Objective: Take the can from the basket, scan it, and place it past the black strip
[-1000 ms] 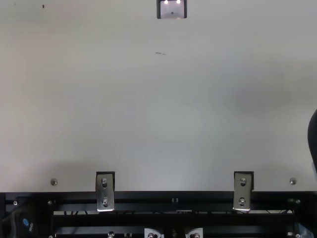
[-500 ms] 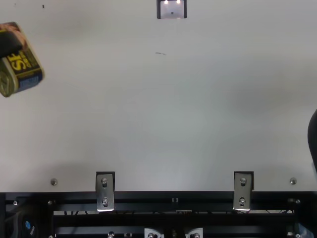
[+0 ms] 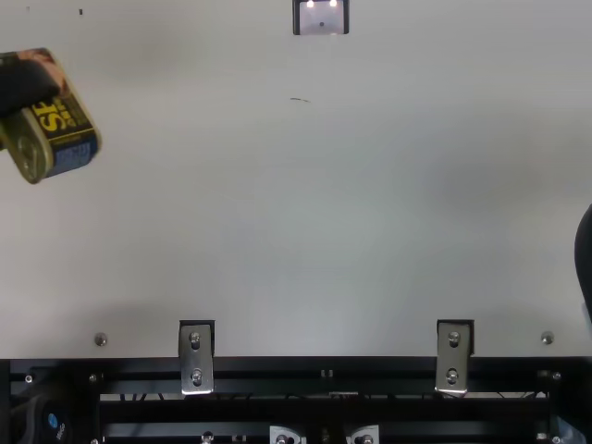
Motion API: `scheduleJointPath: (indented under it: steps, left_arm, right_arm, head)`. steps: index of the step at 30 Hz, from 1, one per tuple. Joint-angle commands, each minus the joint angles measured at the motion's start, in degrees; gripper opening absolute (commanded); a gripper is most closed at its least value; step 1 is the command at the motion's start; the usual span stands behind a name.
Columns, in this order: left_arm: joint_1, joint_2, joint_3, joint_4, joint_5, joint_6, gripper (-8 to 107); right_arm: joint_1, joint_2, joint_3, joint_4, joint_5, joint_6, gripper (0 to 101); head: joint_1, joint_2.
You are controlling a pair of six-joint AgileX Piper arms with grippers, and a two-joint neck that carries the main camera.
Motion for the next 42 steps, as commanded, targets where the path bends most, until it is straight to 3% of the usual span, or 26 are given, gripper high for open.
scheduleJointPath:
  steps: [1, 12, 34, 42]
  left_arm:
    - [-0.1, 1.0, 0.1, -1.0, 0.1, -3.1, 10]
    - [0.1, 5.7, 0.8, -7.0, 0.1, -10.6, 10]
    - [0.3, 6.2, 1.0, -7.1, -0.1, -11.2, 10]
    - [0.3, 6.2, 1.0, -7.1, -0.1, -11.2, 10]
  right_arm:
    - [0.0, 0.0, 0.0, 0.0, 0.0, 0.0, 101]
    - [0.0, 0.0, 0.0, 0.0, 0.0, 0.0, 101]
    - [0.0, 0.0, 0.0, 0.0, 0.0, 0.0, 101]
    - [0.0, 0.0, 0.0, 0.0, 0.0, 0.0, 101]
  head:
    - [-1.8, 0.8]
    - [-1.8, 0.8]
    - [-1.7, 0.7]
    - [-1.5, -5.2]
